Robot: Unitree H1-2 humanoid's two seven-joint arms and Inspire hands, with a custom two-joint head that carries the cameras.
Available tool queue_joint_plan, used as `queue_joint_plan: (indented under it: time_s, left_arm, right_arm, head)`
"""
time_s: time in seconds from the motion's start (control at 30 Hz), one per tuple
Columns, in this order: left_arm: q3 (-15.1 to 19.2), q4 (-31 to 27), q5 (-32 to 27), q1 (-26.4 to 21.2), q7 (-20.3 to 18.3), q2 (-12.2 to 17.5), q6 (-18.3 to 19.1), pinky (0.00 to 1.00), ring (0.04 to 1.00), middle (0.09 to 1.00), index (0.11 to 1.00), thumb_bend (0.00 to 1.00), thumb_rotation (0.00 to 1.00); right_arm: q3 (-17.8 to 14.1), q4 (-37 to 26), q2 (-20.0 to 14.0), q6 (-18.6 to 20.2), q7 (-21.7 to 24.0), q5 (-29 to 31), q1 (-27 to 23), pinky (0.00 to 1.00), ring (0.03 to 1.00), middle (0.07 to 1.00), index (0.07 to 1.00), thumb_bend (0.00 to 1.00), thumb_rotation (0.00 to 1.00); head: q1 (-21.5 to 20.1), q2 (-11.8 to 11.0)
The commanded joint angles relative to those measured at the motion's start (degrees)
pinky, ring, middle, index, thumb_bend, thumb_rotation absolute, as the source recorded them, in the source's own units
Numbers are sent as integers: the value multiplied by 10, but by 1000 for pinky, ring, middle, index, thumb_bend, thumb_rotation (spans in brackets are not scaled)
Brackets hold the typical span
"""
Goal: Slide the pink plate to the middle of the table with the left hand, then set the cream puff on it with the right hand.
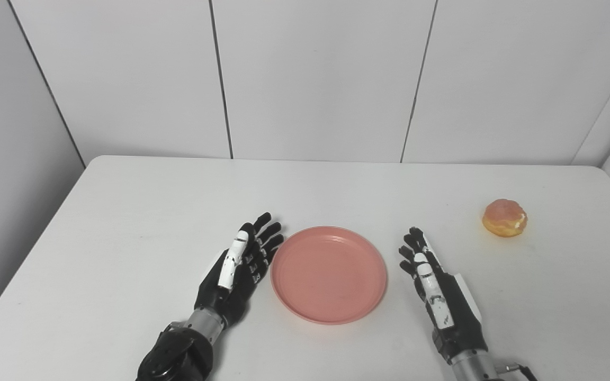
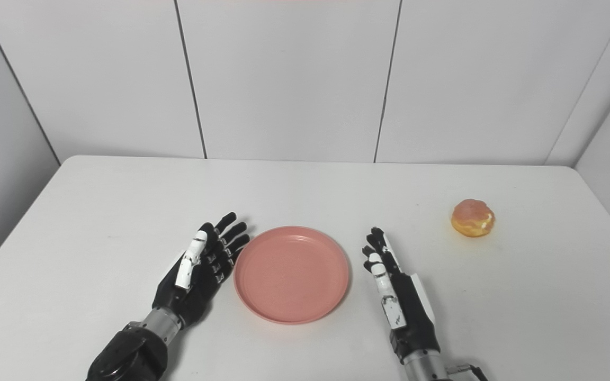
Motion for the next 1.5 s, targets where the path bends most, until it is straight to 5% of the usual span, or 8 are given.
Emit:
queue_joint_plan:
  time_s: [0.0,0.53,0.9,0.97,1.47]
  left_arm:
    - [3,10,6,11,7,-2,-4,965,942,944,940,418,1000]
    - [18,22,13,41,4,0,-74,999,965,965,955,422,1000]
    - [11,22,20,66,-6,8,-101,1000,979,968,960,417,1000]
    - [9,19,20,70,-6,9,-102,1000,978,970,960,424,1000]
    - [9,33,0,76,-13,16,-104,1000,982,978,962,386,1000]
  right_arm:
    - [-9,-33,-9,13,-4,-8,-30,904,914,953,971,485,967]
    - [-44,-74,-105,66,13,-47,-144,841,861,926,947,526,798]
    - [-17,-69,-196,78,33,-185,-194,784,879,953,961,570,901]
    - [-16,-66,-208,87,36,-205,-201,828,899,954,961,599,865]
    - [26,11,-287,144,109,-355,-262,709,928,998,977,810,501]
  head:
    - [-1,-1]
    - [-41,-23]
    - [-54,-38]
    - [-58,-40]
    - [-81,-43]
